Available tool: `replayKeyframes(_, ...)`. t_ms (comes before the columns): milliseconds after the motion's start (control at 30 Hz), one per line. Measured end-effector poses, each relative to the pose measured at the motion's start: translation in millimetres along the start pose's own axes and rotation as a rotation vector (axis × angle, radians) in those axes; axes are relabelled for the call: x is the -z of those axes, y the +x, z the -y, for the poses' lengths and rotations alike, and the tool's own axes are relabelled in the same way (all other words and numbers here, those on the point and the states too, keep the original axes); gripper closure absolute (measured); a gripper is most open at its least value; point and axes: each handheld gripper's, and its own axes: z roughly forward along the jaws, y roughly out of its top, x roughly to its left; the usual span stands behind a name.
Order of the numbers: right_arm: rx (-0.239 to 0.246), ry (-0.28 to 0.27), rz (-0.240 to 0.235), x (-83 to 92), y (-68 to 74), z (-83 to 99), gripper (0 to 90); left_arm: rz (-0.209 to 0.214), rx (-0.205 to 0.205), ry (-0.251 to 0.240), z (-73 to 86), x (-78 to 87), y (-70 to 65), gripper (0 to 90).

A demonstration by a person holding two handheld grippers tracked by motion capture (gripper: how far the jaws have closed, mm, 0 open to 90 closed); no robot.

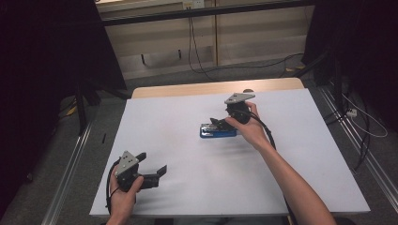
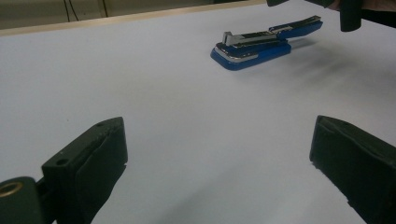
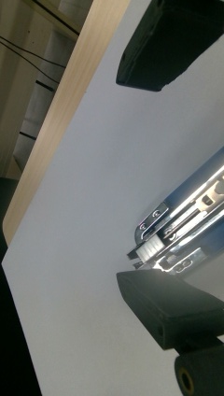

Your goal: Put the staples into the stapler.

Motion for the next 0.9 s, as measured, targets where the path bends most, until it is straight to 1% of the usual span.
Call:
replayKeyframes(67,-0.012,-0.003,-0.006,2.7,1.4,3.8,5.2,0.0,0.001,0.0,0.3,0.1,0.8,4.4)
replayKeyframes(200,-0.026,-0.027,0.004,9.3,2.4,8.1,5.1,-0.001,0.002,-0.004,0.5,0.5,1.0,4.3)
replayKeyframes(300,-0.017,-0.041,0.03,15.0,2.1,10.9,4.9,-0.005,0.011,-0.008,0.5,0.6,0.9,4.3)
replayKeyframes(367,-0.008,-0.04,0.069,18.0,2.0,13.9,4.9,-0.006,0.01,-0.007,0.6,0.6,1.3,4.3)
replayKeyframes(433,-0.024,-0.043,0.069,21.3,1.0,17.2,4.4,-0.006,0.005,0.001,0.9,0.6,2.2,4.3)
replayKeyframes(500,-0.023,-0.049,0.085,24.5,0.5,19.2,4.4,-0.003,0.007,0.003,1.6,0.0,3.4,4.3)
replayKeyframes(533,-0.032,-0.055,0.09,27.2,0.2,20.1,4.4,-0.004,0.008,0.005,1.8,0.0,3.7,4.3)
replayKeyframes(600,-0.039,-0.063,0.096,31.1,-0.7,21.2,4.4,-0.007,0.018,0.004,2.5,0.1,4.3,4.3)
replayKeyframes(667,-0.037,-0.07,0.115,35.7,-1.8,22.4,4.4,-0.007,0.025,0.002,3.2,0.3,5.3,4.3)
replayKeyframes(733,-0.044,-0.076,0.126,39.7,-3.4,23.9,4.2,-0.003,0.018,0.005,3.2,0.6,5.7,4.3)
replayKeyframes(900,-0.054,-0.095,0.138,49.0,-5.3,30.3,3.6,0.001,-0.005,0.007,2.2,-0.5,1.5,4.3)
